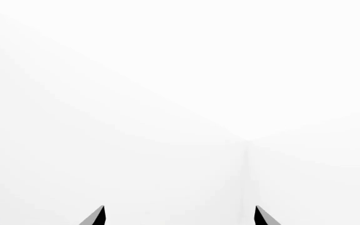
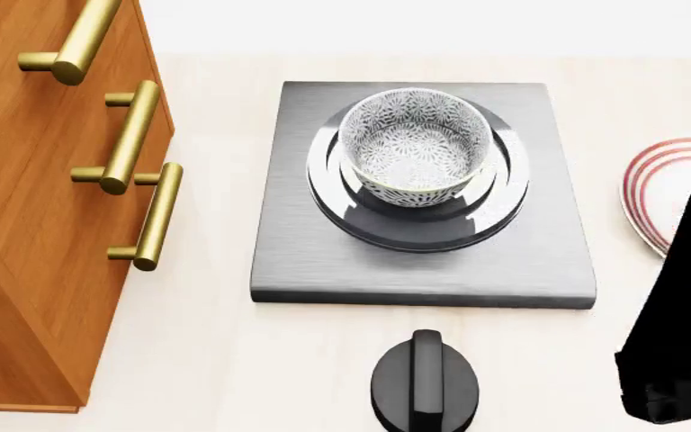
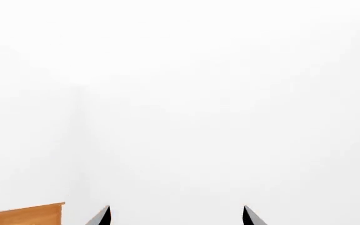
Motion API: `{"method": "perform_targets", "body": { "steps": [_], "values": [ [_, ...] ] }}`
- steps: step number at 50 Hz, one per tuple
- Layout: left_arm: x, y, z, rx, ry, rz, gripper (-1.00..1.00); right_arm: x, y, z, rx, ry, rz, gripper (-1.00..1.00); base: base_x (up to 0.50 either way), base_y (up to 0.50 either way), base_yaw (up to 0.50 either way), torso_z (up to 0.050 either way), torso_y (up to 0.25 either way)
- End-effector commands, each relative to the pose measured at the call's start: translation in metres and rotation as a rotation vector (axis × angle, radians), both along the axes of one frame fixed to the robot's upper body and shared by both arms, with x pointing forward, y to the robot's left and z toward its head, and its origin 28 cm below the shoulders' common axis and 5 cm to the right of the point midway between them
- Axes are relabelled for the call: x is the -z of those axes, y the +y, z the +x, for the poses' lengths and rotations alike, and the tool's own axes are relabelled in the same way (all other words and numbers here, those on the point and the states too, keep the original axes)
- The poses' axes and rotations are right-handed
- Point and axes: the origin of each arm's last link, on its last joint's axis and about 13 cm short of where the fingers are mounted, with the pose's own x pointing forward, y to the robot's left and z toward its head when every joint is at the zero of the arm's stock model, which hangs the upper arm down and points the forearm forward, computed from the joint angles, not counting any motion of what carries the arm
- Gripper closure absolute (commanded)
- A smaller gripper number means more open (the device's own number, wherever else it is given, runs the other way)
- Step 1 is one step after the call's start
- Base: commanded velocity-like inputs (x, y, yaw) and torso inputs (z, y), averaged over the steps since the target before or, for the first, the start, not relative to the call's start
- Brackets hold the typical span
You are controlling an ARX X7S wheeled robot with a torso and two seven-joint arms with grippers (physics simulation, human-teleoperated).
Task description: Put the bowl on the stove.
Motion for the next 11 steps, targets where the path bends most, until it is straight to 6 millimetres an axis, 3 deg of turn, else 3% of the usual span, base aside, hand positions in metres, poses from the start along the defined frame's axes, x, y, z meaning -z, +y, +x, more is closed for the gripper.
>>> {"method": "perform_targets", "body": {
  "steps": [1,4,11],
  "values": [
    [0.000,0.003,0.000,-0.029,-0.018,0.003,-1.00,-0.019,-0.010,-0.044,0.049,-0.310,0.075,-1.00,0.00,0.00,0.00,0.000,0.000],
    [-0.001,0.003,-0.001,-0.030,-0.020,0.001,-1.00,-0.036,-0.010,-0.058,0.006,-0.488,0.147,-1.00,0.00,0.00,0.00,0.000,0.000],
    [-0.001,0.004,-0.001,-0.035,-0.024,0.000,-1.00,-0.052,-0.013,-0.087,-0.102,-0.747,0.307,-1.00,0.00,0.00,0.00,0.000,0.000]
  ]
}}
